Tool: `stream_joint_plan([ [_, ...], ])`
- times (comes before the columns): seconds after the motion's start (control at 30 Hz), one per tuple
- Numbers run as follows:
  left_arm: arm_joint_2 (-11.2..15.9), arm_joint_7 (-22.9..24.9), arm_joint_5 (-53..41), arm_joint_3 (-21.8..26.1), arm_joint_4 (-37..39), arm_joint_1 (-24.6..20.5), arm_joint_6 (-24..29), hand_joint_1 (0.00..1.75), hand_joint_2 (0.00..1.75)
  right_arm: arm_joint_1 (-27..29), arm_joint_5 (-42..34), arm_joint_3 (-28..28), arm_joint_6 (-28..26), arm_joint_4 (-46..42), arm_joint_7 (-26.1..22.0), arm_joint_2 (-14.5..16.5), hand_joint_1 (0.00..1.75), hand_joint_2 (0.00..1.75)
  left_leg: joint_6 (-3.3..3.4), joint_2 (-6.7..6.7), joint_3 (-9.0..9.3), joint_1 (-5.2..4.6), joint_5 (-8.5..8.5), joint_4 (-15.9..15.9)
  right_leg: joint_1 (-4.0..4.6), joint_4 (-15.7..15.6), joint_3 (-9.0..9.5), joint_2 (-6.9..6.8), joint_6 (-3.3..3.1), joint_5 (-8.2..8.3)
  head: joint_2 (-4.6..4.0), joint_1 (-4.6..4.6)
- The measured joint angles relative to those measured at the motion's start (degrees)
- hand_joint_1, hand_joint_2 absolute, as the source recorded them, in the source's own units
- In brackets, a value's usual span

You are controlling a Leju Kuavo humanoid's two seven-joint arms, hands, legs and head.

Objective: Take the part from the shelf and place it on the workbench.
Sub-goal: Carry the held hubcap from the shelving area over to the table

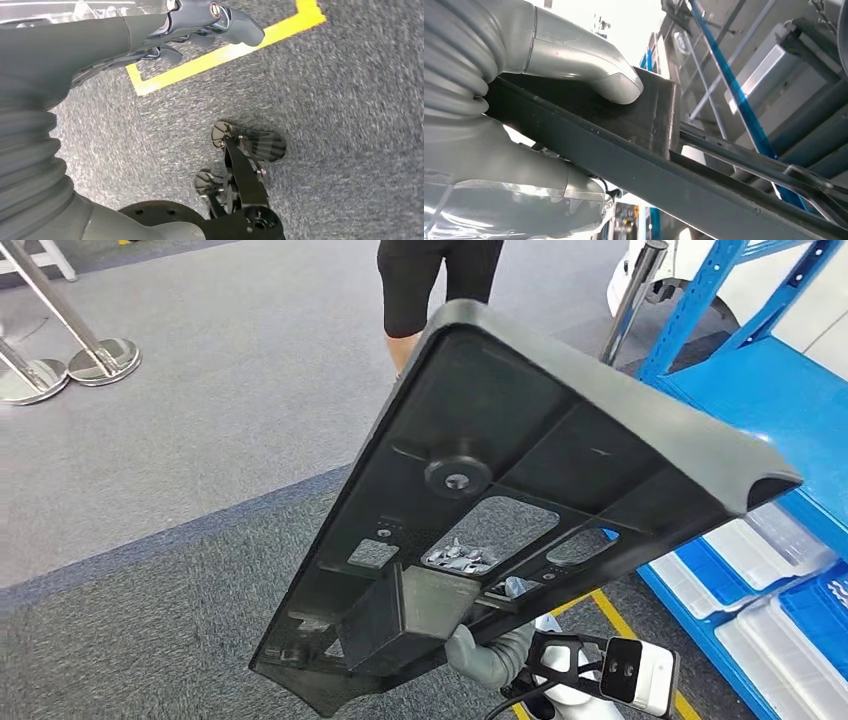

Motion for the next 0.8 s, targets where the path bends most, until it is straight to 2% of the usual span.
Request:
stream_joint_plan([
  [0.03, -0.02, -0.01, 0.01, 0.00, 0.00, 0.03, 0.02, 0.00, 1.75, 0.15, 0.12, -0.03, 0.00, 0.00, -0.02, -0.01, 1.75, 1.75, -0.14, -0.75, -0.01, 0.02, -0.08, 0.20, -0.22, -3.97, 1.75, 0.85, -0.05, 2.27, -0.01, 0.01],
  [0.1, -0.07, 0.15, -0.20, -0.09, 0.00, -0.06, 0.03, 0.00, 1.75, 0.47, 0.28, -0.21, -0.01, -0.02, -0.04, -0.02, 1.75, 1.75, -0.71, -2.11, -0.44, -0.05, -0.30, 0.88, -0.57, -10.72, 4.59, 3.48, -0.23, 4.95, -0.01, -0.04],
  [0.13, -0.09, 0.31, -0.42, -0.23, 0.00, -0.07, -0.02, 0.00, 1.75, 0.71, 0.36, -0.32, -0.05, -0.04, -0.04, -0.02, 1.75, 1.75, -1.08, -2.69, -0.75, -0.04, -0.34, 1.12, -0.58, -12.19, 5.13, 4.36, -0.39, 5.27, -0.01, -0.05],
  [0.17, -0.10, 0.50, -0.69, -0.44, 0.00, 0.00, -0.09, 0.00, 1.75, 0.95, 0.44, -0.43, -0.10, -0.05, -0.04, -0.01, 1.75, 1.75, -1.51, -3.24, -1.03, 0.02, -0.30, 1.21, -0.46, -12.53, 5.17, 4.55, -0.62, 5.12, -0.01, -0.07],
  [0.2, -0.10, 0.70, -0.95, -0.74, 0.01, 0.15, -0.16, 0.00, 1.75, 1.17, 0.55, -0.52, -0.15, -0.07, -0.04, 0.00, 1.75, 1.75, -1.93, -3.78, -1.19, 0.16, -0.17, 1.09, -0.41, -12.60, 5.17, 3.96, -0.93, 5.22, 0.00, -0.08],
  [0.23, -0.13, 0.87, -1.21, -1.03, 0.01, 0.32, -0.25, 0.00, 1.75, 1.37, 0.69, -0.62, -0.18, -0.11, -0.04, 0.02, 1.75, 1.75, -2.27, -3.66, -1.30, 0.24, -0.23, 1.19, -0.40, -12.86, 5.30, 3.35, -1.31, 5.35, 0.00, -0.07],
  [0.27, -0.19, 0.99, -1.41, -1.29, 0.01, 0.40, -0.30, 0.00, 1.75, 1.60, 0.82, -0.73, -0.19, -0.20, -0.04, 0.05, 1.75, 1.75, -2.54, -2.76, -1.67, 0.24, -0.77, 1.95, -0.43, -13.16, 5.48, 2.65, -1.71, 5.49, -0.01, -0.16],
  [0.3, -0.26, 1.07, -1.53, -1.50, 0.01, 0.36, -0.34, 0.00, 1.75, 1.92, 0.95, -0.90, -0.19, -0.34, -0.04, 0.08, 1.75, 1.75, -2.74, -1.36, -2.54, 0.20, -1.94, 3.86, -0.47, -13.46, 5.67, 1.84, -2.06, 5.59, -0.01, -0.25],
  [0.37, -0.38, 1.10, -1.57, -1.70, 0.00, 0.08, -0.42, 0.00, 1.75, 2.72, 1.08, -1.19, -0.14, -0.58, -0.04, 0.10, 1.75, 1.75, -3.06, 1.61, -5.63, 0.20, -5.49, 10.64, -0.17, -13.63, 5.86, 0.15, -2.52, 5.52, -0.01, -0.41],
  [0.4, -0.39, 1.08, -1.48, -1.76, 0.00, -0.01, -0.49, 0.00, 1.75, 3.09, 1.14, -1.31, -0.08, -0.63, -0.03, 0.10, 1.75, 1.75, -3.20, 2.27, -7.28, 0.27, -6.97, 14.24, 0.00, -13.62, 5.87, -0.68, -2.63, 5.44, -0.01, -0.42],
  [0.43, -0.40, 1.07, -1.31, -1.79, 0.00, -0.01, -0.58, 0.00, 1.75, 3.35, 1.19, -1.37, 0.03, -0.63, -0.03, 0.09, 1.75, 1.75, -3.28, 2.61, -8.25, 0.33, -7.57, 16.49, 0.13, -13.62, 5.88, -1.45, -2.69, 5.38, -0.01, -0.41],
  [0.47, -0.40, 1.05, -1.09, -1.81, 0.00, 0.05, -0.66, 0.00, 1.75, 3.50, 1.23, -1.41, 0.22, -0.63, -0.03, 0.08, 1.75, 1.75, -3.30, 2.83, -8.22, 0.36, -7.16, 16.70, 0.21, -13.61, 5.90, -2.16, -2.71, 5.31, -0.01, -0.42],
  [0.5, -0.41, 1.04, -0.83, -1.81, 0.00, 0.10, -0.72, 0.00, 1.75, 3.52, 1.26, -1.44, 0.47, -0.63, -0.03, 0.07, 1.75, 1.75, -3.23, 3.12, -7.05, 0.38, -5.82, 14.69, 0.28, -13.60, 5.98, -2.81, -2.68, 5.24, -0.02, -0.43],
  [0.57, -0.42, 0.95, -0.42, -1.81, 0.00, 0.02, -0.77, 0.00, 1.75, 3.35, 1.28, -1.48, 1.06, -0.61, -0.04, 0.05, 1.75, 1.75, -2.77, 4.92, -2.74, 0.12, -2.57, 6.76, 0.46, -13.59, 6.24, -3.97, -2.44, 5.01, -0.02, -0.43],
  [0.6, -0.45, 0.84, -0.31, -1.81, 0.00, -0.11, -0.86, 0.00, 1.75, 3.22, 1.33, -1.49, 1.32, -0.60, -0.04, 0.03, 1.75, 1.75, -2.33, 5.79, -1.11, -0.13, -1.65, 3.57, 0.60, -13.58, 6.35, -4.47, -2.23, 4.90, -0.02, -0.40],
  [0.63, -0.50, 0.67, -0.28, -1.81, 0.00, -0.20, -0.99, 0.00, 1.75, 3.09, 1.38, -1.50, 1.51, -0.59, -0.04, 0.01, 1.75, 1.75, -1.89, 6.38, -0.21, -0.39, -1.30, 1.66, 0.73, -13.56, 6.43, -4.93, -1.98, 4.80, -0.02, -0.39],
  [0.67, -0.55, 0.40, -0.26, -1.81, 0.00, -0.21, -1.11, 0.00, 1.75, 2.99, 1.44, -1.52, 1.69, -0.57, -0.04, -0.03, 1.75, 1.75, -1.48, 6.40, -0.12, -0.64, -1.47, 1.13, 0.82, -13.58, 6.48, -5.40, -1.73, 4.74, -0.01, -0.37],
  [0.73, -0.67, -0.32, -0.17, -1.81, 0.00, 0.02, -1.26, 0.00, 1.75, 2.73, 1.49, -1.60, 1.96, -0.52, -0.04, -0.10, 1.75, 1.75, -0.76, 5.26, -0.20, -0.59, -1.18, 0.84, 0.75, -13.56, 6.64, -5.96, -1.15, 4.56, 0.00, -0.36],
  [0.8, -0.89, -1.05, 0.00, -1.81, 0.00, 0.03, -1.38, 0.00, 1.75, 2.42, 1.52, -1.74, 2.11, -0.50, -0.04, -0.16, 1.75, 1.75, -0.08, 4.18, 0.03, -0.34, -0.76, 0.34, 0.51, -11.53, 5.90, -4.02, -0.64, 3.02, -0.01, -0.33],
])
